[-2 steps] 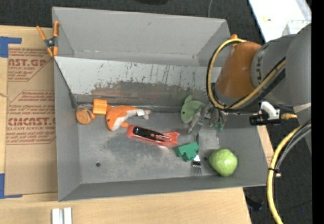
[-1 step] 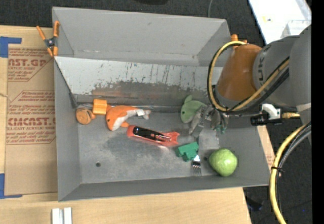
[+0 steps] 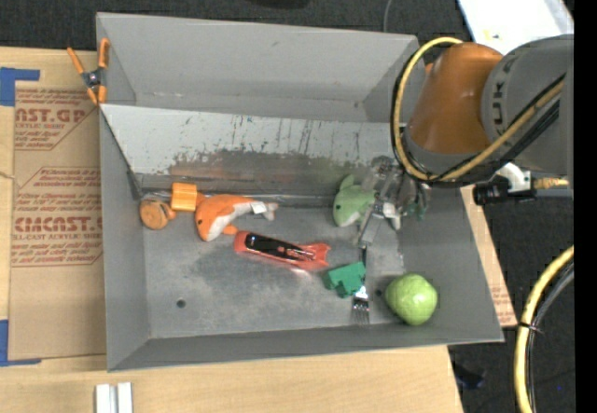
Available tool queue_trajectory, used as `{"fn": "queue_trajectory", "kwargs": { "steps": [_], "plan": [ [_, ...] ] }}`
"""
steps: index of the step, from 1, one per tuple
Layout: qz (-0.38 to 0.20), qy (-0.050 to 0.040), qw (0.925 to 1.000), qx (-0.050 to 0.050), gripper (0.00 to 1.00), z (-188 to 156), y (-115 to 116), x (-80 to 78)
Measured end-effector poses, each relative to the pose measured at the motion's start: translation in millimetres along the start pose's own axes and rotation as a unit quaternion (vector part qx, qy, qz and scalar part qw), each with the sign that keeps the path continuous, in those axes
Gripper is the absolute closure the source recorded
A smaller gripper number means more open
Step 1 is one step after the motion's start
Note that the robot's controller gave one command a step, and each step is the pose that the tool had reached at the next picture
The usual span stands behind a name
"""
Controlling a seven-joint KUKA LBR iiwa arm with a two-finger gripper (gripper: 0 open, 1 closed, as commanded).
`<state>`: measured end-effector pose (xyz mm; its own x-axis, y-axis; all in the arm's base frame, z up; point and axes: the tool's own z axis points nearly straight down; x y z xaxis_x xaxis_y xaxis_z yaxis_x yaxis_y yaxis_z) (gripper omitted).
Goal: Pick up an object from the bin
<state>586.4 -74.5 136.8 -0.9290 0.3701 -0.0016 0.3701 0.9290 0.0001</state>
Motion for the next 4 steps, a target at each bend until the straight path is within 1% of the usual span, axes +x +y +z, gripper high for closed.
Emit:
{"fn": "queue_trajectory", "kwargs": {
  "steps": [1,2,3,4],
  "plan": [
    [0.000,0.0001,1.0000,0.000,0.00,0.1,-0.1,0.1],
    [0.041,-0.0060,0.9991,-0.001,0.00,67.1,-1.1,4.5],
    [0.029,-0.0094,0.9995,-0.001,0.00,64.1,28.0,4.1],
    [0.029,-0.0125,0.9995,-0.002,1.00,62.0,28.3,2.3]
  ]
}}
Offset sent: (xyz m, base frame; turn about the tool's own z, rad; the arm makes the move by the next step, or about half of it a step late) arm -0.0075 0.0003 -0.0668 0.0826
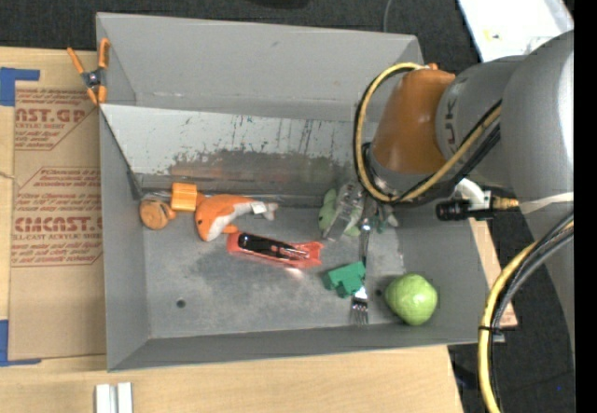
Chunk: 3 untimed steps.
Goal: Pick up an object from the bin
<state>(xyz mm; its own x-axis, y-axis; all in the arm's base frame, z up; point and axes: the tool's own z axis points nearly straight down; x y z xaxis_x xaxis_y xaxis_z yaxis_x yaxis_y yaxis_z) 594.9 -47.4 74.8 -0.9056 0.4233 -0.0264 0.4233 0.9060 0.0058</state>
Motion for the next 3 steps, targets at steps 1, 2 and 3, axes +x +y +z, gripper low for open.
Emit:
{"fn": "queue_trajectory", "kwargs": {
  "steps": [1,2,3],
  "plan": [
    [0.000,0.0000,1.0000,0.000,1.00,0.0,0.0,0.0],
    [-0.012,0.0033,0.9999,0.001,1.00,-76.4,8.3,6.8],
    [-0.001,0.0026,1.0000,0.000,1.00,-129.4,2.0,8.2]
  ]
}}
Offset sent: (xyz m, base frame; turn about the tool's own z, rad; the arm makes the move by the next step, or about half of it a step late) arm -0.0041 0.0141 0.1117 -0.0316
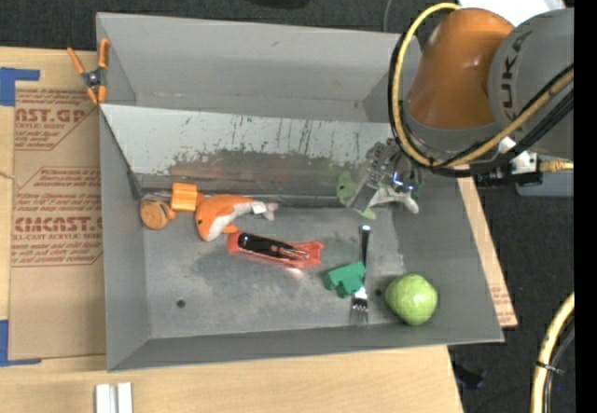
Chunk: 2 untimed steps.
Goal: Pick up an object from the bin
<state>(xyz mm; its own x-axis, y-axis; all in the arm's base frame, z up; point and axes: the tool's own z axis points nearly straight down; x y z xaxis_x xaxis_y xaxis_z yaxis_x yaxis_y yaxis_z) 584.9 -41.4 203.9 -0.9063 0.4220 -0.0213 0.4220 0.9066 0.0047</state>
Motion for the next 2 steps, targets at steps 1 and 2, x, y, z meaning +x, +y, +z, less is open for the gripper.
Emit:
{"fn": "queue_trajectory", "kwargs": {
  "steps": [1,2],
  "plan": [
    [-0.027,-0.0004,0.9996,0.001,1.00,8.4,2.4,3.4],
    [-0.179,0.0007,0.9838,0.001,1.00,38.8,6.4,7.9]
  ]
}}
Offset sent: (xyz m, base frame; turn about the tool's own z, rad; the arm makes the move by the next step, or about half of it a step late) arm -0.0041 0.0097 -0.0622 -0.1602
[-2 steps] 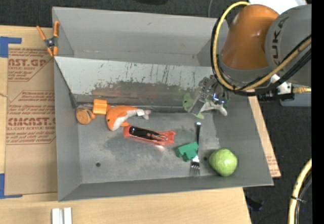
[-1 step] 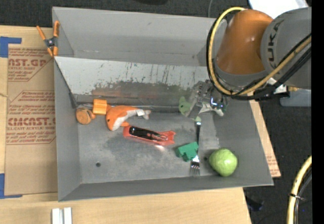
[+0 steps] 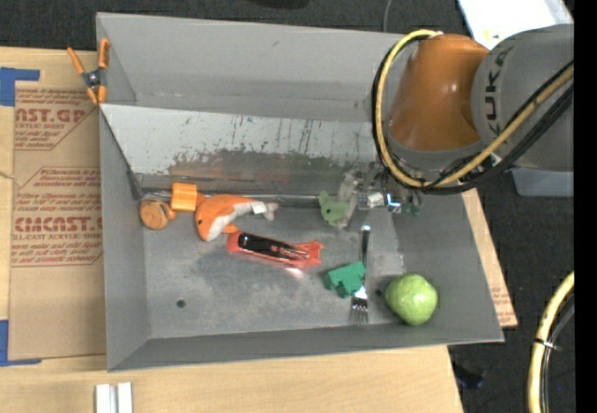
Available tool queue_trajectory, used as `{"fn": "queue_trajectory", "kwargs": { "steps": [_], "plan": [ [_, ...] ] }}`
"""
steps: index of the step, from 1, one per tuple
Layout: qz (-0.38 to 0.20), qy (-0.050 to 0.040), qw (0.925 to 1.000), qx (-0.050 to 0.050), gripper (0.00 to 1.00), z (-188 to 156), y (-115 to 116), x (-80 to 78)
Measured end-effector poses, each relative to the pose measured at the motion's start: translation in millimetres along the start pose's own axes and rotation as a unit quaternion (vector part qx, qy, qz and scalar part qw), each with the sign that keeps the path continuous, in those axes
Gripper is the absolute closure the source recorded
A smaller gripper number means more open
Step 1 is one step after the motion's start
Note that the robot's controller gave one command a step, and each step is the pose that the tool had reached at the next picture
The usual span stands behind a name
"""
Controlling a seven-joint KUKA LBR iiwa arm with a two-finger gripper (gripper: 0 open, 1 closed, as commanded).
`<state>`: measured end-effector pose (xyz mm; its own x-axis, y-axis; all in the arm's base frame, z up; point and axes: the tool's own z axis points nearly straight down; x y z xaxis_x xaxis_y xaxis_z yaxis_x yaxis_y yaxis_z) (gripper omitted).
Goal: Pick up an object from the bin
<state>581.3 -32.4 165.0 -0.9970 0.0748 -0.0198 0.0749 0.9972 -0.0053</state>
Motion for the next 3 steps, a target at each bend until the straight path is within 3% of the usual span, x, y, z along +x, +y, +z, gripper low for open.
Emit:
{"fn": "queue_trajectory", "kwargs": {
  "steps": [1,2,3],
  "plan": [
    [0.165,0.0005,0.9863,-0.001,1.00,49.7,43.0,-3.7],
    [0.052,-0.0038,0.9986,0.001,1.00,79.1,66.7,-1.0],
    [0.052,-0.0038,0.9986,0.001,1.00,79.1,66.7,-1.0]
  ]
}}
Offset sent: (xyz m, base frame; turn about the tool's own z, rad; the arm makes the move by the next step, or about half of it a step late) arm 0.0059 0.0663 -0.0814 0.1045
